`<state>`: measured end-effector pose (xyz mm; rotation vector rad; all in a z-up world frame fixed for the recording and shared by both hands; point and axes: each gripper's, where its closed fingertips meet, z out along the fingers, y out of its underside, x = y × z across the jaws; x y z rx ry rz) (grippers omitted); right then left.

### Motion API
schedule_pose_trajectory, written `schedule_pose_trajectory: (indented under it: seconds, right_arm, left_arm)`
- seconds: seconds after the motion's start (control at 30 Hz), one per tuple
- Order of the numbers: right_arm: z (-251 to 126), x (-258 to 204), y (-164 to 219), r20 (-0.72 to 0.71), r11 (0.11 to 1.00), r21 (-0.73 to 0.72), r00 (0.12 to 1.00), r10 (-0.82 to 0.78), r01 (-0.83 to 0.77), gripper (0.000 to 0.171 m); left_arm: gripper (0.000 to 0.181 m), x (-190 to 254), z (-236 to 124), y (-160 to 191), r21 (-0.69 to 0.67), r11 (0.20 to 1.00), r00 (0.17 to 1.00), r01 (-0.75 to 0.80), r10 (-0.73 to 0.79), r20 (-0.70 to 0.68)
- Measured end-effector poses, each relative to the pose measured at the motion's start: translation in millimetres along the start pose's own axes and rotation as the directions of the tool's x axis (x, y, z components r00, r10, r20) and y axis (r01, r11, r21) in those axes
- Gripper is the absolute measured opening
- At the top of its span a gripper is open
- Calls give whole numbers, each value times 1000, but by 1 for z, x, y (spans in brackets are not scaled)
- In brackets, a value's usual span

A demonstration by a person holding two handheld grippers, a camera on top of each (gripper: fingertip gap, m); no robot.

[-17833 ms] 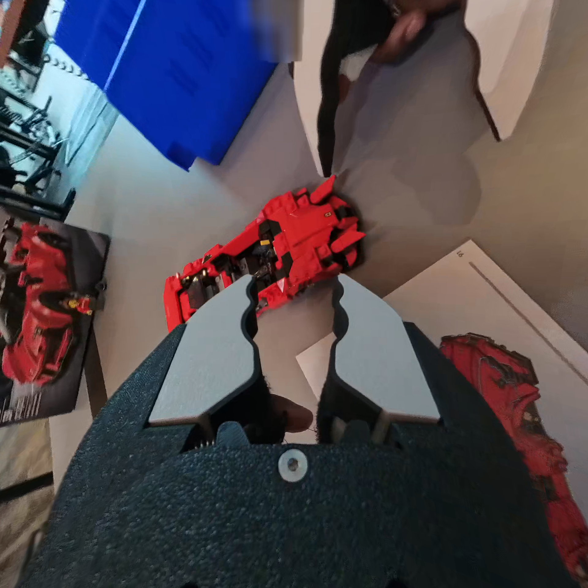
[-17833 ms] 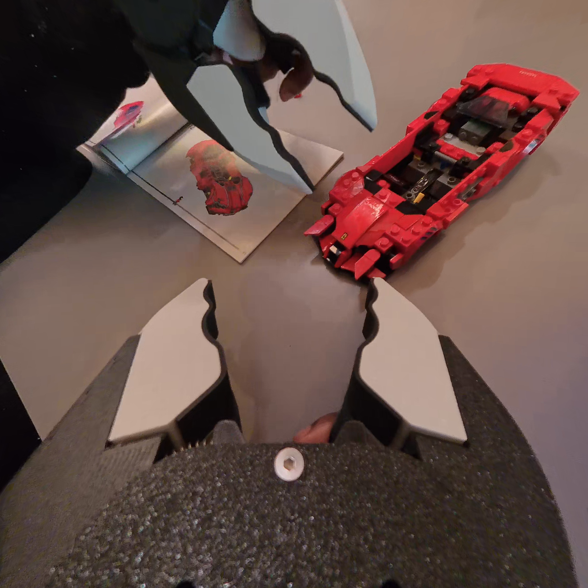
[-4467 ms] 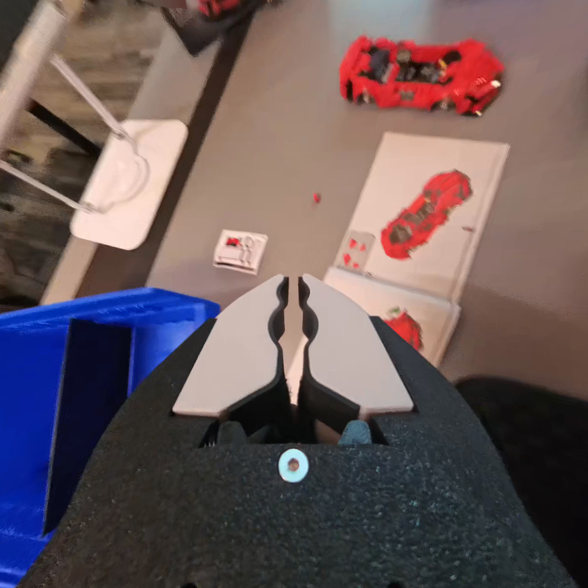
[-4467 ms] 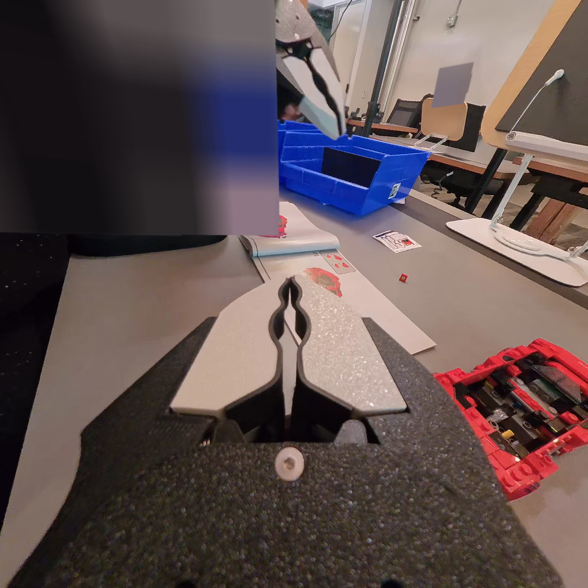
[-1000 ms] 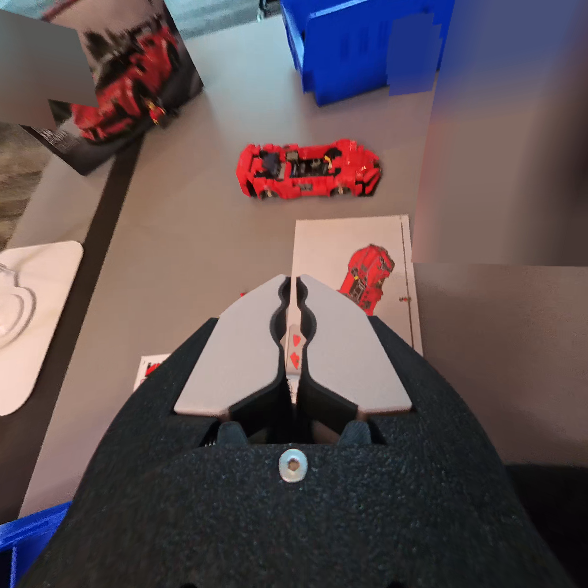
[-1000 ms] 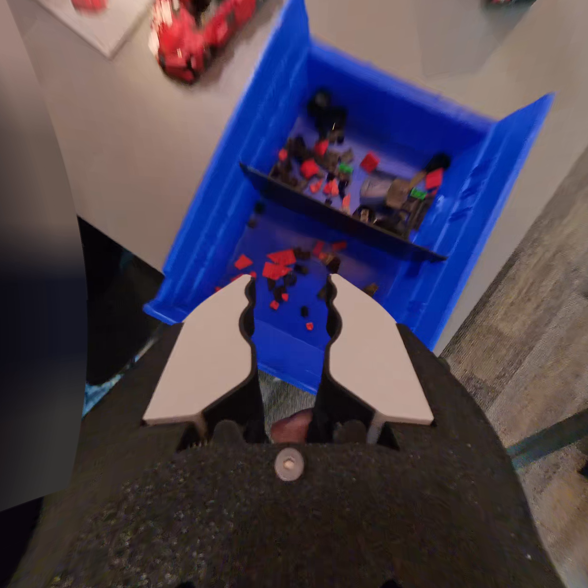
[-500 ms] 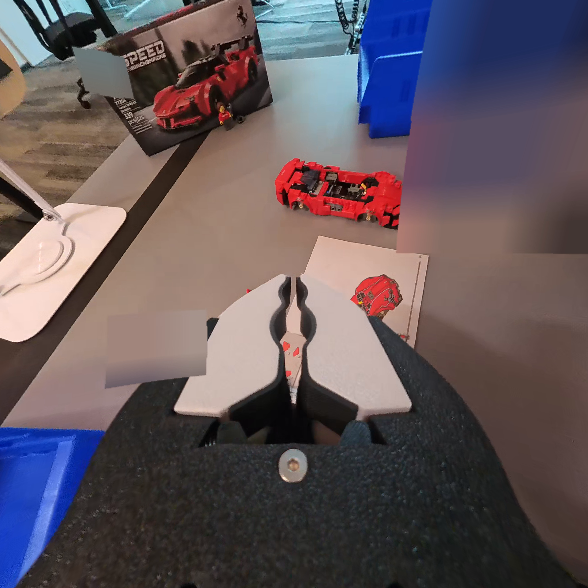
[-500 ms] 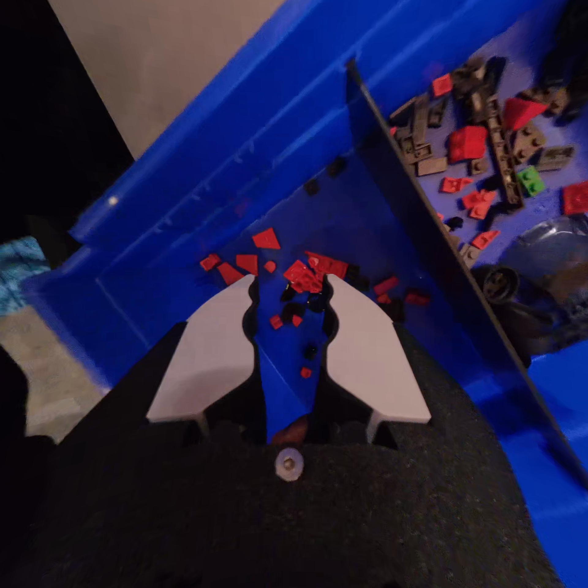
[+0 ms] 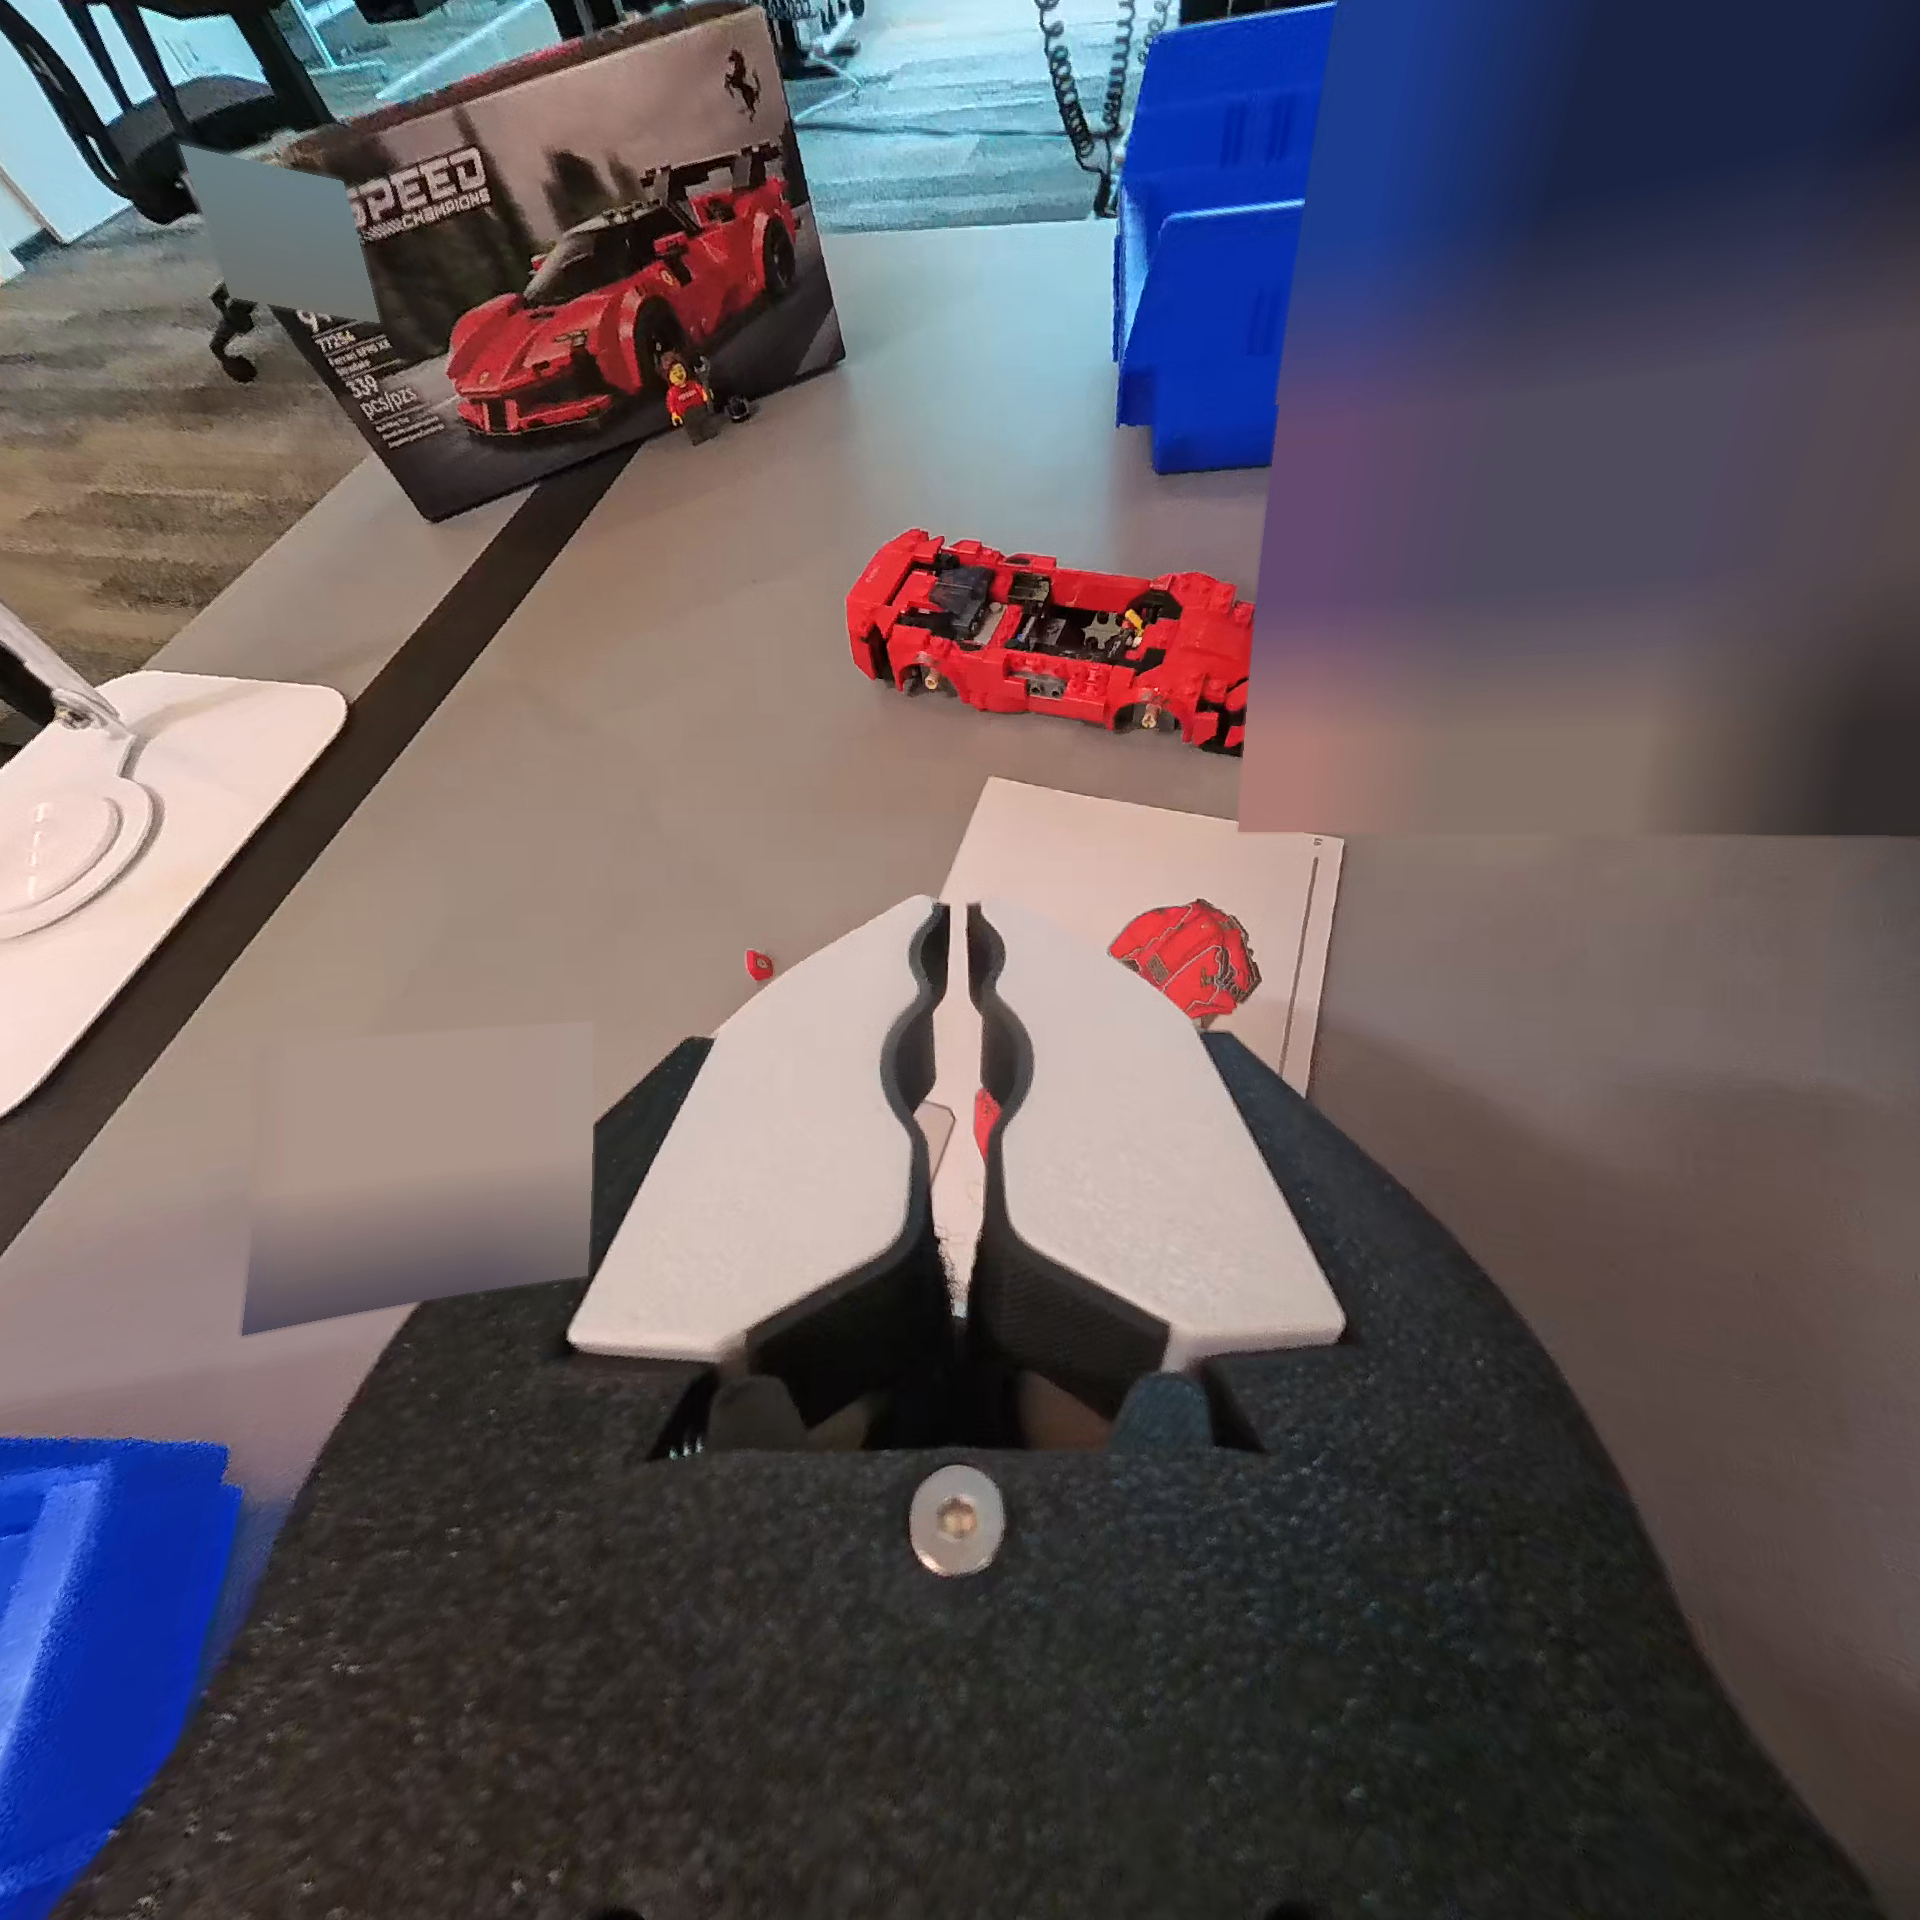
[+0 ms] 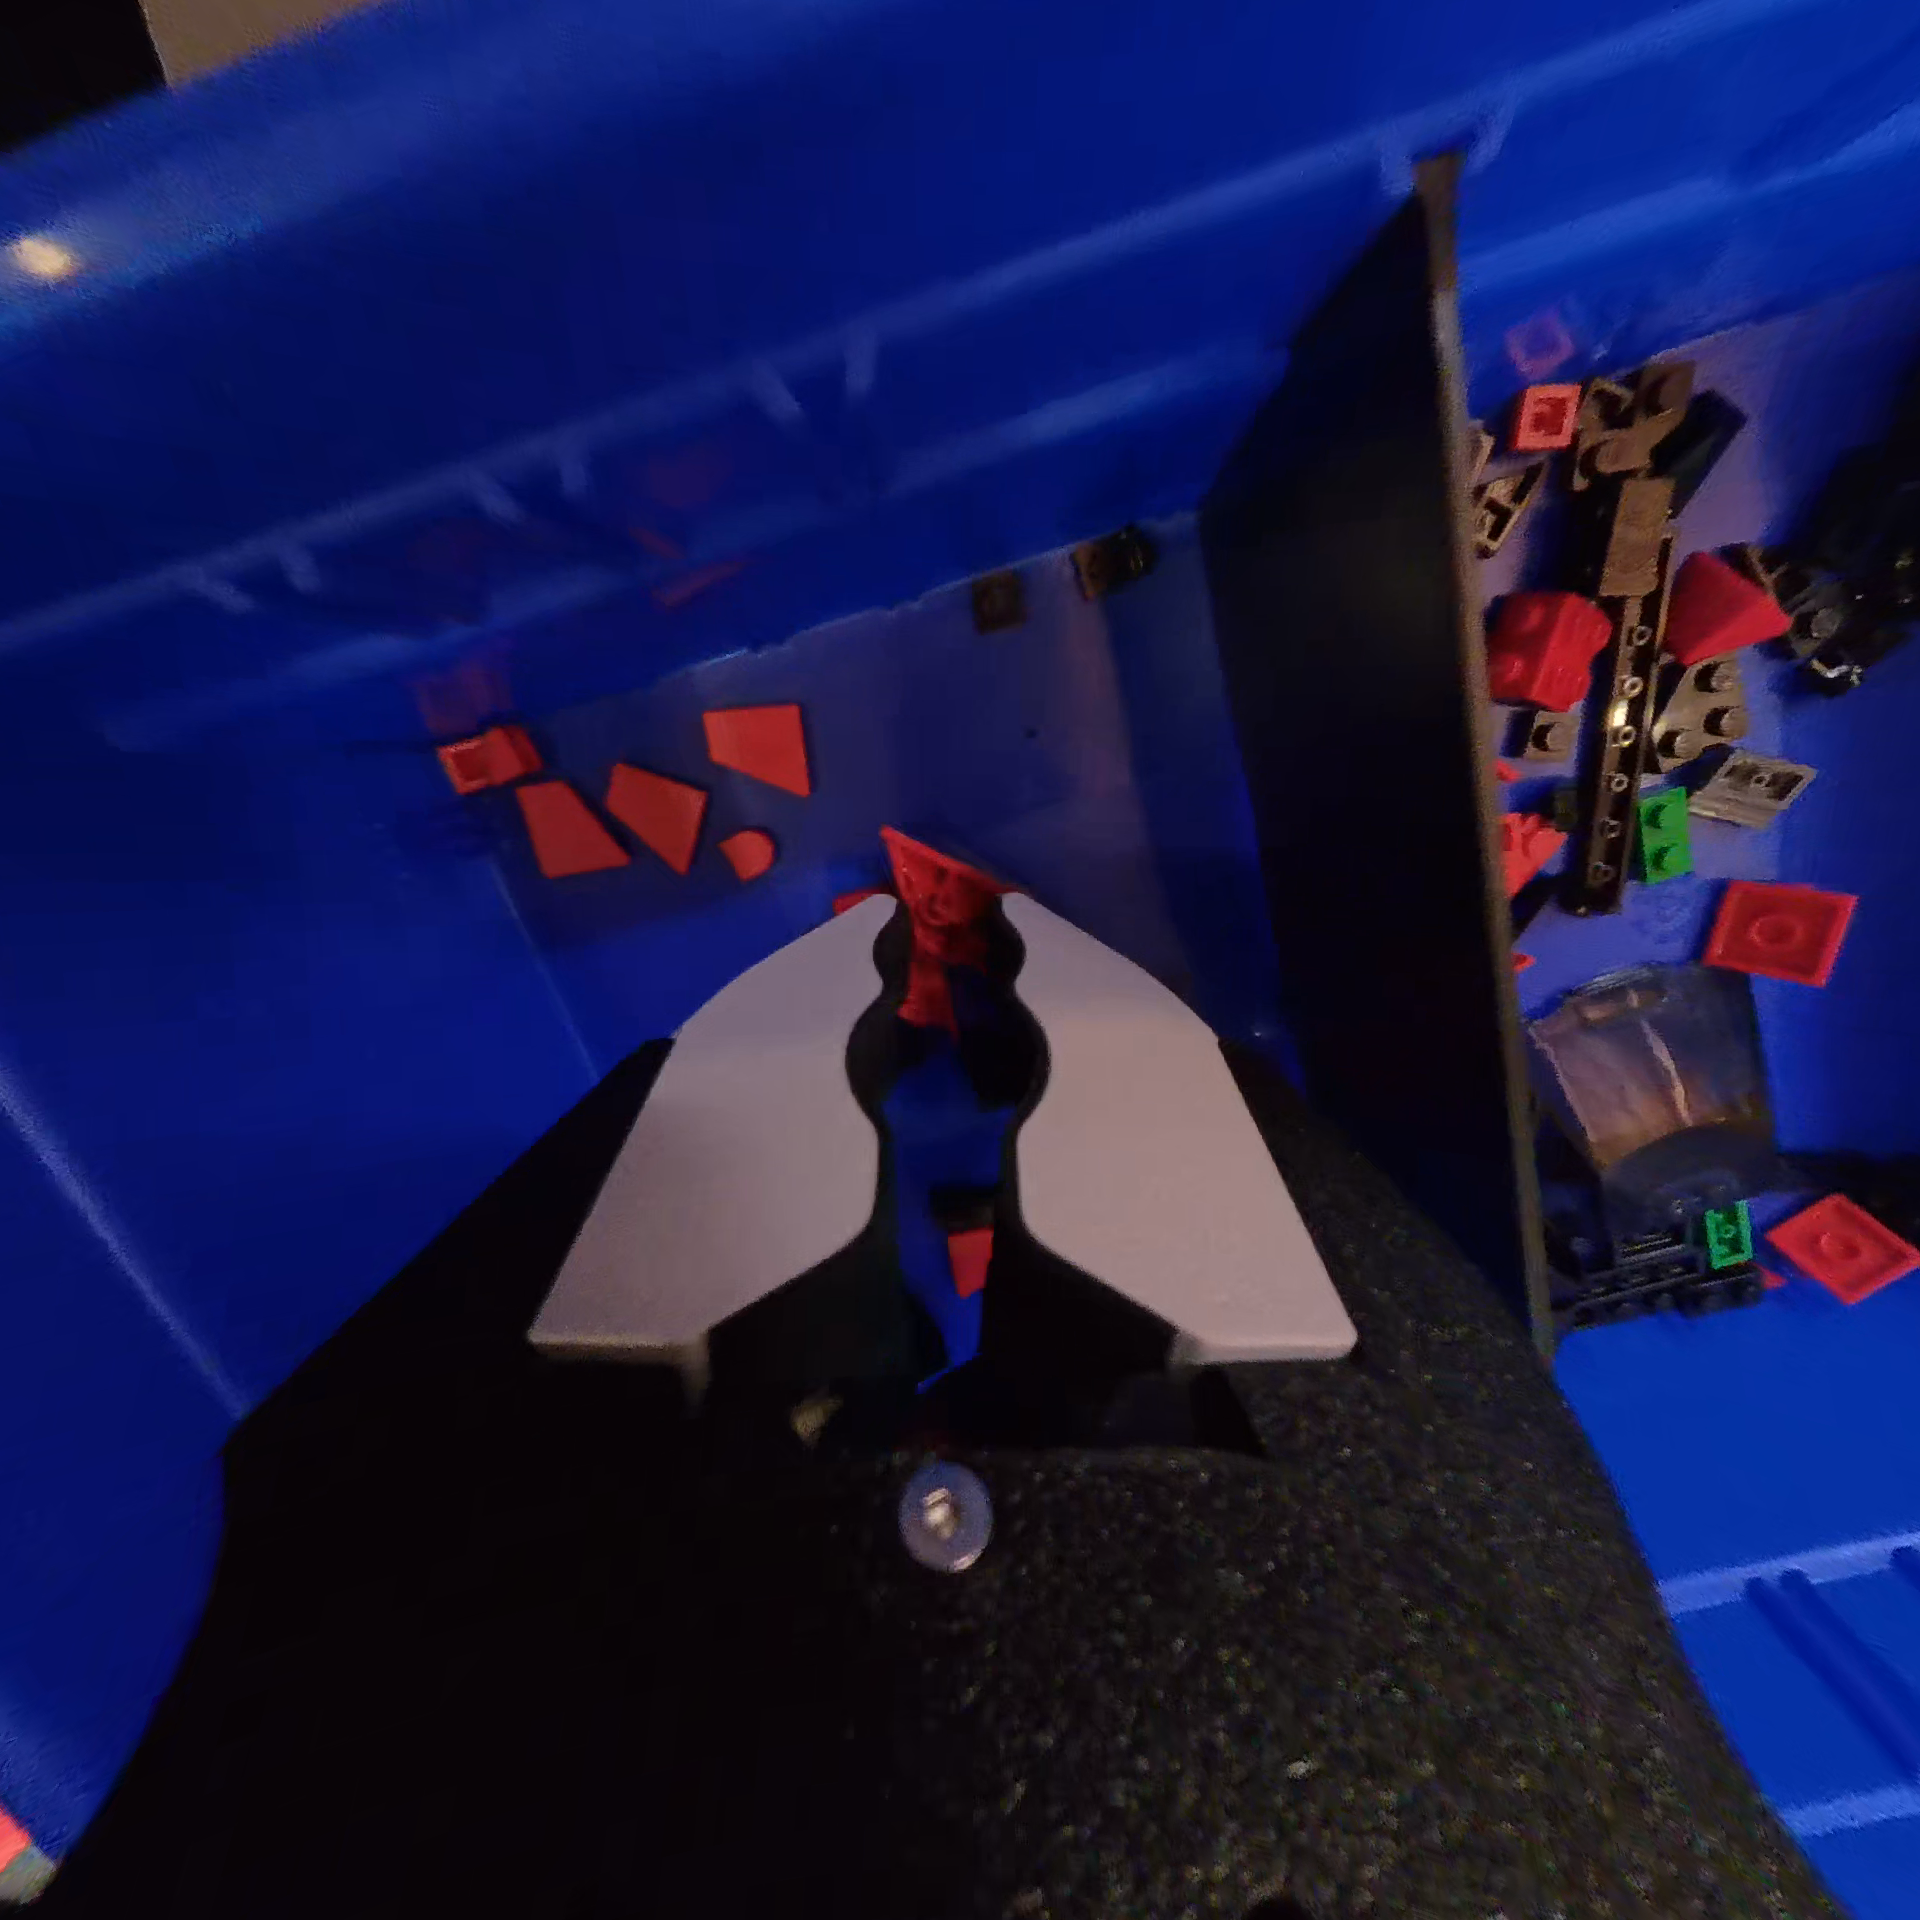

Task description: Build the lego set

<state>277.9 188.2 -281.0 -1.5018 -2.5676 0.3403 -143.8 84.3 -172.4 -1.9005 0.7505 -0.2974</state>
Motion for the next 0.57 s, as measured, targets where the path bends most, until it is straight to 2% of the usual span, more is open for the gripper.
schedule_pose_trajectory:
  seconds: [0.23, 0.4, 0.5, 0.57]
  right_arm:
    - [-5, 3, 0, -46, 999, 29, 999, 20, -19, 13]
    - [-44, 11, -21, -125, 987, 140, 988, 95, -77, 13]
    - [-87, 18, -56, -236, 961, 269, 962, 135, -69, 13]
    - [-121, 18, -104, -288, 909, 412, 937, 195, -63, 13]
  left_arm:
    - [3, 5, -10, 0, 35, 999, 1000, -22, 23, -18]
    - [3, 11, -21, -10, 76, 995, 997, -64, 68, -47]
    - [3, 19, -24, -19, 108, 989, 990, -105, 114, -83]
    - [2, 28, -22, -26, 138, 983, 983, -124, 141, -118]
